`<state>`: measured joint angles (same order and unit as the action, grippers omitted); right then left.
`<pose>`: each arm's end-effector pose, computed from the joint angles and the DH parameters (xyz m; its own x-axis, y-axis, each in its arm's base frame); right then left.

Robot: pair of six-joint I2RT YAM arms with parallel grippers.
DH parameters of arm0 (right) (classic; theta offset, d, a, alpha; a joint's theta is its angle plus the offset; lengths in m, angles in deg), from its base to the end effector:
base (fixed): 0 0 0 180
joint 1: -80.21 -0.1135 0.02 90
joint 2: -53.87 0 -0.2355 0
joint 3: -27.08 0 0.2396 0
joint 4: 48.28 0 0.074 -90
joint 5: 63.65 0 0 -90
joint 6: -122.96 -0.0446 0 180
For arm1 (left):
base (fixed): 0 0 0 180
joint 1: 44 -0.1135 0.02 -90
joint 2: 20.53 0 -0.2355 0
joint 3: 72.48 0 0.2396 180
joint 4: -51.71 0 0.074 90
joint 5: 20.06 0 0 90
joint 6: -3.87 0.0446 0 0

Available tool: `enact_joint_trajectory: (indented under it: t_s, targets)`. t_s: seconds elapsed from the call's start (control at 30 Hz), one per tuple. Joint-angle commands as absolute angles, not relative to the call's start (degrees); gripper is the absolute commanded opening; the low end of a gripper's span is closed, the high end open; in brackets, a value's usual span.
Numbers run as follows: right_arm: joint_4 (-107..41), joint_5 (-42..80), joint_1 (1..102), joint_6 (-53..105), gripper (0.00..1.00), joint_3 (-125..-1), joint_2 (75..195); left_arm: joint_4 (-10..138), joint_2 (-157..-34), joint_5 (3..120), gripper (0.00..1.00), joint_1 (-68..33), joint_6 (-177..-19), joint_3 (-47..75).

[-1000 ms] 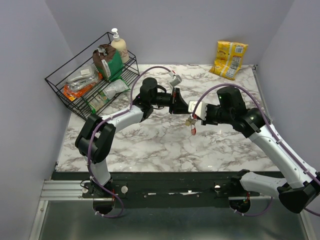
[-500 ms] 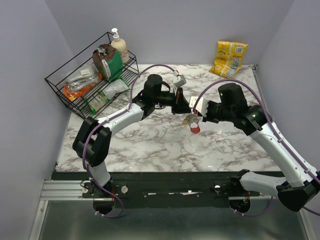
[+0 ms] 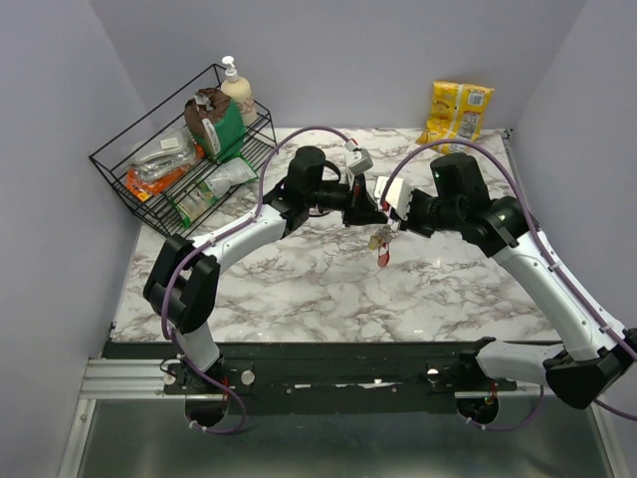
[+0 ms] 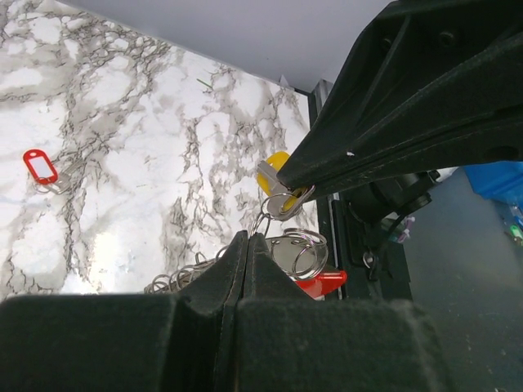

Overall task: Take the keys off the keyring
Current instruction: Remove the key from the keyring.

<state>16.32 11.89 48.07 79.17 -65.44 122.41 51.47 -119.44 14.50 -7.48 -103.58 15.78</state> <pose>0.1987 0.1380 0.3538 0.1062 -0.7588 -0.6426 -0.8655 0.2476 -0.4354 0.2913 -0.2614 0.2839 -0.4350 0.1104 -0.8937 0.8995 0.0073 -0.4369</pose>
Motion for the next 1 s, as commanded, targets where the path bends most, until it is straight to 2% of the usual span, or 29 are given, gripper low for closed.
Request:
enact_joint_trajectory:
  t_s: [0.0, 0.37, 0.5, 0.53, 0.57, 0.63, 0.97]
  targets:
    - [15.61, 9.65, 48.21, 76.99, 0.01, -70.82, 122.69, 55.92, -119.32, 19.05, 0.0, -7.87, -101.25, 16.2]
    - [14.65, 8.33, 48.21, 76.64, 0.01, -71.71, 124.45, 55.75, -119.76, 17.56, 0.01, -7.87, -101.86, 16.64]
    - [13.24, 10.61, 48.21, 76.99, 0.01, -69.95, 123.75, 53.65, -119.67, 14.05, 0.11, -7.87, -104.05, 16.47]
    - [13.06, 11.14, 48.21, 77.08, 0.01, -69.69, 123.57, 52.86, -119.76, 12.22, 0.28, -7.87, -104.67, 16.38]
    - [12.8, 11.58, 48.21, 77.17, 0.01, -69.42, 123.48, 52.07, -119.85, 11.33, 0.3, -7.87, -105.46, 16.29]
    - [12.27, 12.64, 48.21, 77.17, 0.01, -68.81, 123.22, 48.03, -119.93, 9.92, 0.34, -7.87, -108.78, 15.24]
    - [12.01, 14.83, 48.13, 77.87, 0.01, -68.28, 122.87, 25.61, -120.46, 4.55, 0.36, -9.1, -125.4, 11.28]
